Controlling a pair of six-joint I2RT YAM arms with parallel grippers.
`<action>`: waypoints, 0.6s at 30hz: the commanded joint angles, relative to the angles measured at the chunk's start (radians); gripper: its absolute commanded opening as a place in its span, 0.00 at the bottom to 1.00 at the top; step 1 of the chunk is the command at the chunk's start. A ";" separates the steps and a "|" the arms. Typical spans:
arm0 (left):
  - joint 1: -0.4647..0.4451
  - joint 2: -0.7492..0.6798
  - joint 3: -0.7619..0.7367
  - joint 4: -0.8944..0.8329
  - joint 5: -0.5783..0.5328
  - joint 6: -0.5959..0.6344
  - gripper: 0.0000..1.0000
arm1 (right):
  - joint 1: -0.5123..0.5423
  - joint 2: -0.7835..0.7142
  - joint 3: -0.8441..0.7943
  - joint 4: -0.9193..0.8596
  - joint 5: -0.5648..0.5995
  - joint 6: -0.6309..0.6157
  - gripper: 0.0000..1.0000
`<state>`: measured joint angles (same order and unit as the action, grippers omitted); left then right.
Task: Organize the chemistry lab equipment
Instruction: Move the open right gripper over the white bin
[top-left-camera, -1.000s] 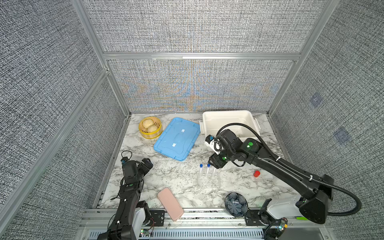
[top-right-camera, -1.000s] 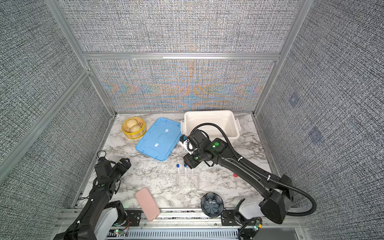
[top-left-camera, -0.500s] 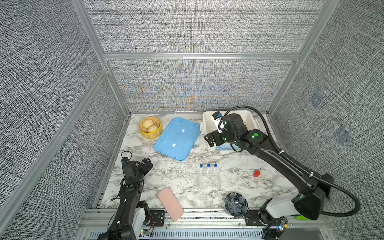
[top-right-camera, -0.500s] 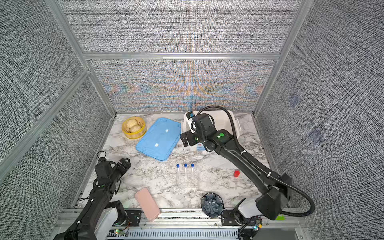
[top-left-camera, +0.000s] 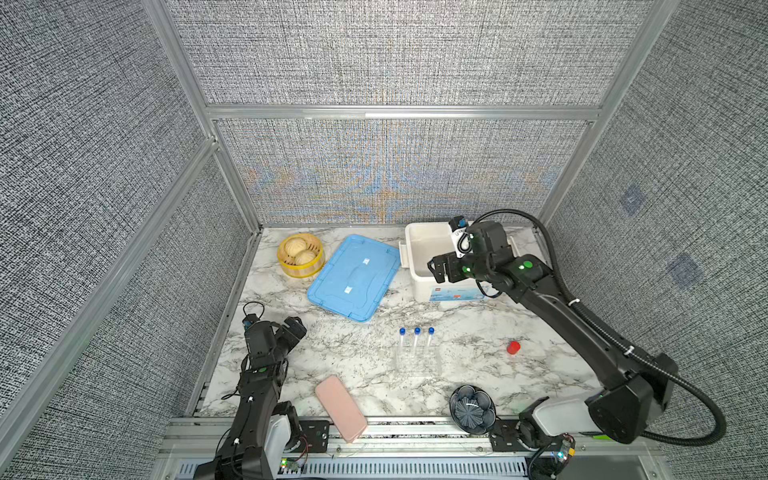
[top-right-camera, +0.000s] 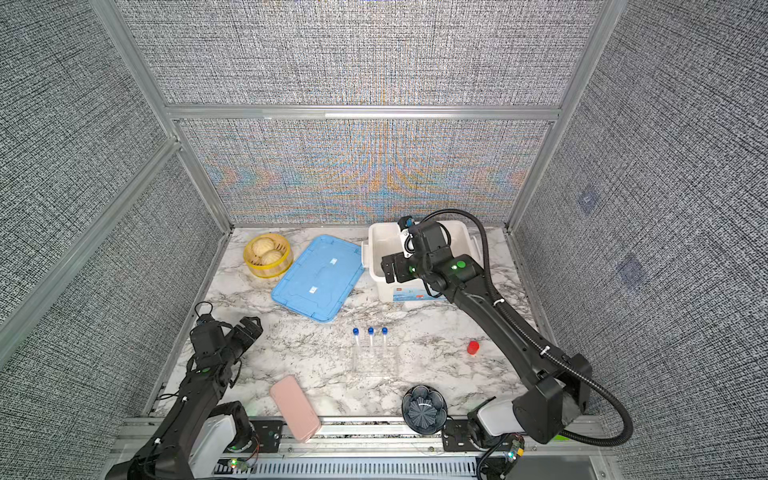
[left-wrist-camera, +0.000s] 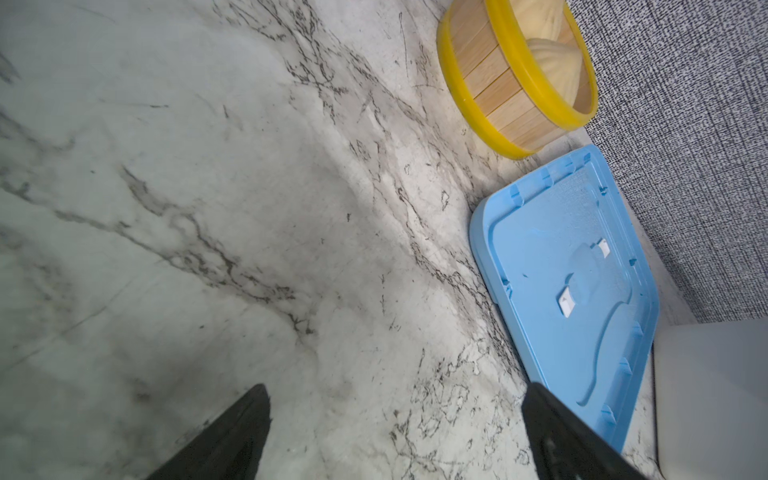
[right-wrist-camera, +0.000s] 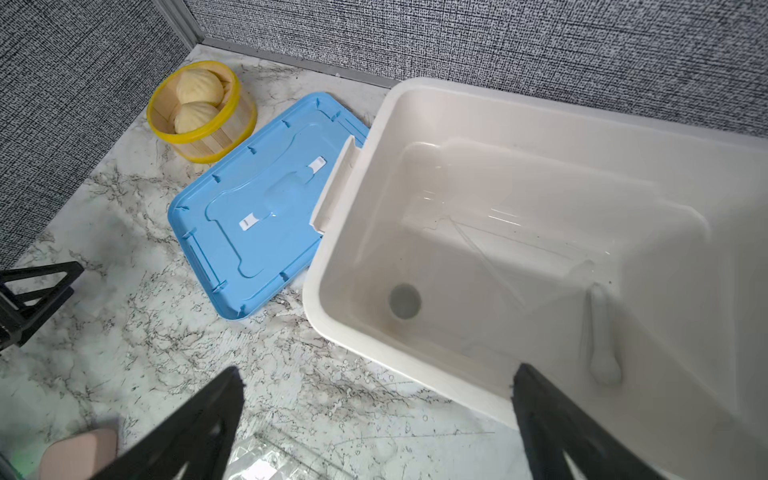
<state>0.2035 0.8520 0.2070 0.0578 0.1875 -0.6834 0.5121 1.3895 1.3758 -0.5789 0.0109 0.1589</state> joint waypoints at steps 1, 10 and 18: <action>-0.006 0.018 0.013 0.041 0.061 0.019 0.96 | -0.026 -0.029 -0.045 0.068 0.042 0.063 0.99; -0.026 0.024 0.100 -0.033 0.029 0.047 0.96 | -0.170 -0.131 -0.228 0.111 0.133 0.388 0.99; -0.073 0.072 0.110 0.053 0.004 0.061 0.93 | -0.224 -0.095 -0.170 0.036 0.081 0.268 0.99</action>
<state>0.1463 0.9077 0.3069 0.0742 0.2089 -0.6422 0.2920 1.2762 1.1774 -0.5190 0.1127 0.4850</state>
